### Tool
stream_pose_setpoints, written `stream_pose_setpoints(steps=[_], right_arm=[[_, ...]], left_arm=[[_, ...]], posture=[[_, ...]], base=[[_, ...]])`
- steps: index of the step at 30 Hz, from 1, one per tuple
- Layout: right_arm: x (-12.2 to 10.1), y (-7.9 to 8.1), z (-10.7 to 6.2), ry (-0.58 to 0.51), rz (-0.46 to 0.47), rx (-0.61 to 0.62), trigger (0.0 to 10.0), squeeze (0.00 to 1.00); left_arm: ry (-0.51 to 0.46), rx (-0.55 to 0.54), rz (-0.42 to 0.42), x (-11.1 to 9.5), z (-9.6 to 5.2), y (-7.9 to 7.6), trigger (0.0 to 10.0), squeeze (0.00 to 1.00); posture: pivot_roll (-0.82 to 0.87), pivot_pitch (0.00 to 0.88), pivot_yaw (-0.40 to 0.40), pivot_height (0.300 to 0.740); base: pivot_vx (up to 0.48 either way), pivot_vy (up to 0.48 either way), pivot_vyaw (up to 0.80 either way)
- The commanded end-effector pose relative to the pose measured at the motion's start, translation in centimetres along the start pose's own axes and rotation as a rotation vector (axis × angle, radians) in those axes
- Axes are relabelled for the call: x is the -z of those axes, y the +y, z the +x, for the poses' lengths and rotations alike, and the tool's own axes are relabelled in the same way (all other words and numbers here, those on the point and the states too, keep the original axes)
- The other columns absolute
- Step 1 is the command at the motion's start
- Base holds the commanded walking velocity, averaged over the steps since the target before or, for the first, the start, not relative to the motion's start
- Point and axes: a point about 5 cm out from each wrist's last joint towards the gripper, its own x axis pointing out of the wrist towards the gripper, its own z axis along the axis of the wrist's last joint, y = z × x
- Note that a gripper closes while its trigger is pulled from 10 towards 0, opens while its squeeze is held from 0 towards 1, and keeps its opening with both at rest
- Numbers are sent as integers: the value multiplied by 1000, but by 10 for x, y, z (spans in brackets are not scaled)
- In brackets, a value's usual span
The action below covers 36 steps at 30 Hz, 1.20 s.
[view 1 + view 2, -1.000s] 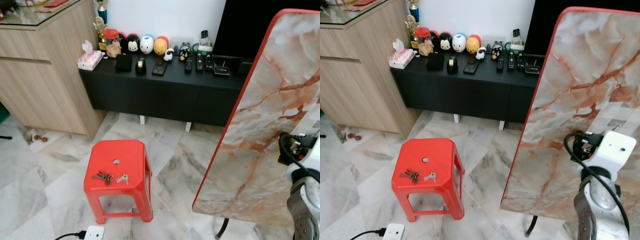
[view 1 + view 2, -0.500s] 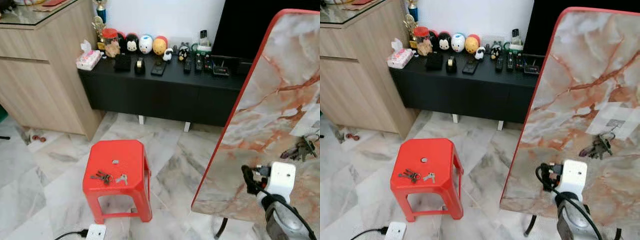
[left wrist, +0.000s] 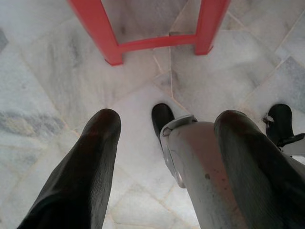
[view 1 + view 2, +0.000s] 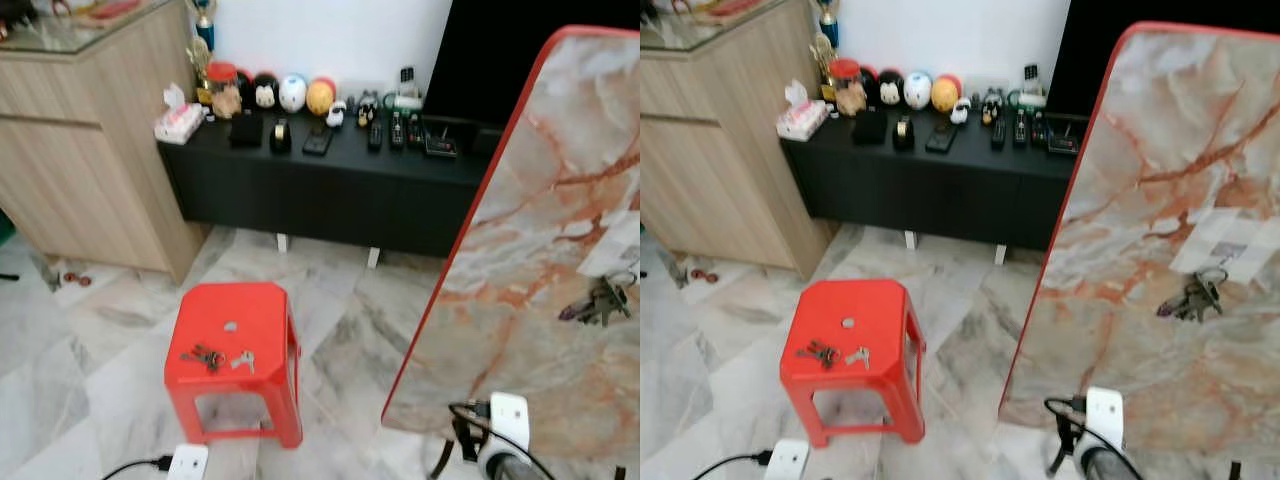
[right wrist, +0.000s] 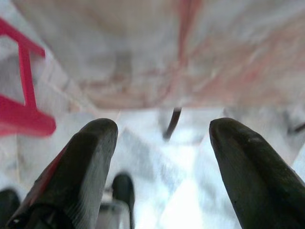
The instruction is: Hang keys on a hook
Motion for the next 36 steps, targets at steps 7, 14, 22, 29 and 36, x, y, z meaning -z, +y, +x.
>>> stream_pose_setpoints(steps=[7, 14, 22, 29, 36], right_arm=[[36, 16, -4, 117, -106, -32, 10000, 0], [38, 15, -4, 120, -86, -23, 10000, 0], [37, 4, -4, 122, -18, 36, 10000, 0], [33, 9, -2, 121, -65, 16, 10000, 0], [33, 11, -2, 124, -71, 15, 10000, 0]], left_arm=[[10, 12, 10, 1, 0, -6, 10000, 0], [10, 19, 18, 1, 1, -8, 10000, 0], [3, 35, 21, -1, 1, -12, 10000, 0], [-2, 35, 24, -2, 1, -12, 10000, 0], [-2, 28, 14, -2, 1, -12, 10000, 0]], posture=[[-16, 0, -60, 740], [-30, 0, -54, 740], [-29, 0, -52, 740], [-20, 0, -56, 740], [-15, 0, -59, 740]], base=[[0, 0, 0], [0, 0, 0], [0, 263, 0], [0, 438, 0], [0, 427, 0]])
